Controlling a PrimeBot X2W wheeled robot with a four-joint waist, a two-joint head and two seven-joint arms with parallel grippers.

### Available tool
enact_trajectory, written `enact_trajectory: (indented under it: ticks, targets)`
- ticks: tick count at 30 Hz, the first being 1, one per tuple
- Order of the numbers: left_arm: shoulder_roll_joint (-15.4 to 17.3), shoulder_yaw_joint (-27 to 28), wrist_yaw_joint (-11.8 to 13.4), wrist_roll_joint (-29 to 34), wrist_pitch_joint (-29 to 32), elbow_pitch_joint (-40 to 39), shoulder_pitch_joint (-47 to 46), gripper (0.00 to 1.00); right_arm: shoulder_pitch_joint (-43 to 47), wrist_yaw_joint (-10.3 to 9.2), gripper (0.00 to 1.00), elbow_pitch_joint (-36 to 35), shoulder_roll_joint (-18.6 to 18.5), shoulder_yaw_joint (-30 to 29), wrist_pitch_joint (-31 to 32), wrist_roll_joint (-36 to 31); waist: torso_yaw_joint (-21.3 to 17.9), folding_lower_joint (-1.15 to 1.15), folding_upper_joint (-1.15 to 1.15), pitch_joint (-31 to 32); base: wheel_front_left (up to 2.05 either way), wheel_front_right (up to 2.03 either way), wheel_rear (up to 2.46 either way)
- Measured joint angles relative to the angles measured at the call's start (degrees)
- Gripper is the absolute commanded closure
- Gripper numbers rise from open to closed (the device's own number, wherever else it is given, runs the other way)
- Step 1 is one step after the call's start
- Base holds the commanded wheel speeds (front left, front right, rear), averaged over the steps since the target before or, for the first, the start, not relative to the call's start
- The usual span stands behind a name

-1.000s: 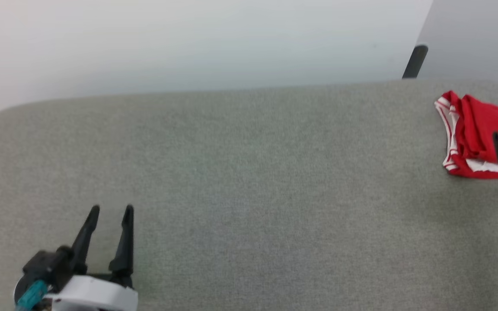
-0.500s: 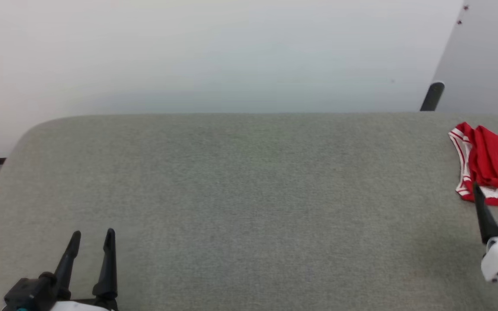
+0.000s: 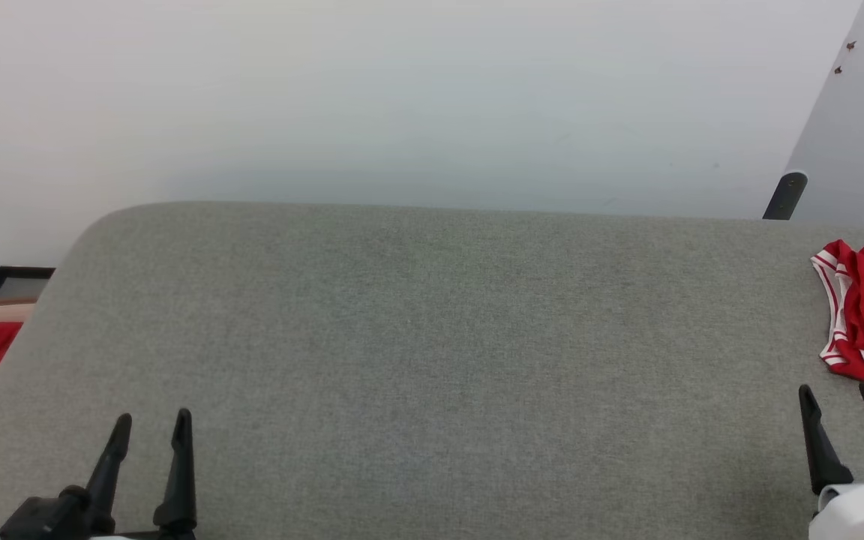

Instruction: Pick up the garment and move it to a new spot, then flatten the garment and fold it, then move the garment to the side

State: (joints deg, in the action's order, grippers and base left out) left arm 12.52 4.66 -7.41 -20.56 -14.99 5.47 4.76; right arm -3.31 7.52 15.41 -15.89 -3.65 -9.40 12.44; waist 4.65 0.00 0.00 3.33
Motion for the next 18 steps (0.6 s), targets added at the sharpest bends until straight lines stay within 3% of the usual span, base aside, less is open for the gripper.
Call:
enact_trajectory:
  ticks: [8,18]
  targets:
    - [0.05,-0.26,0.00,0.18,0.00,-0.27,0.21,0.00,2.97,0.00,0.00,-2.20,2.54,-1.36,0.41,-0.87,-0.09,0.00,0.00,-0.03,0.00,0.00,0.00]
    - [0.84,-1.60,0.00,1.07,0.00,0.52,0.55,0.00,3.87,0.00,0.00,-3.14,2.99,-1.47,0.89,-0.99,-0.20,0.00,0.00,-0.02,0.00,0.00,0.00]
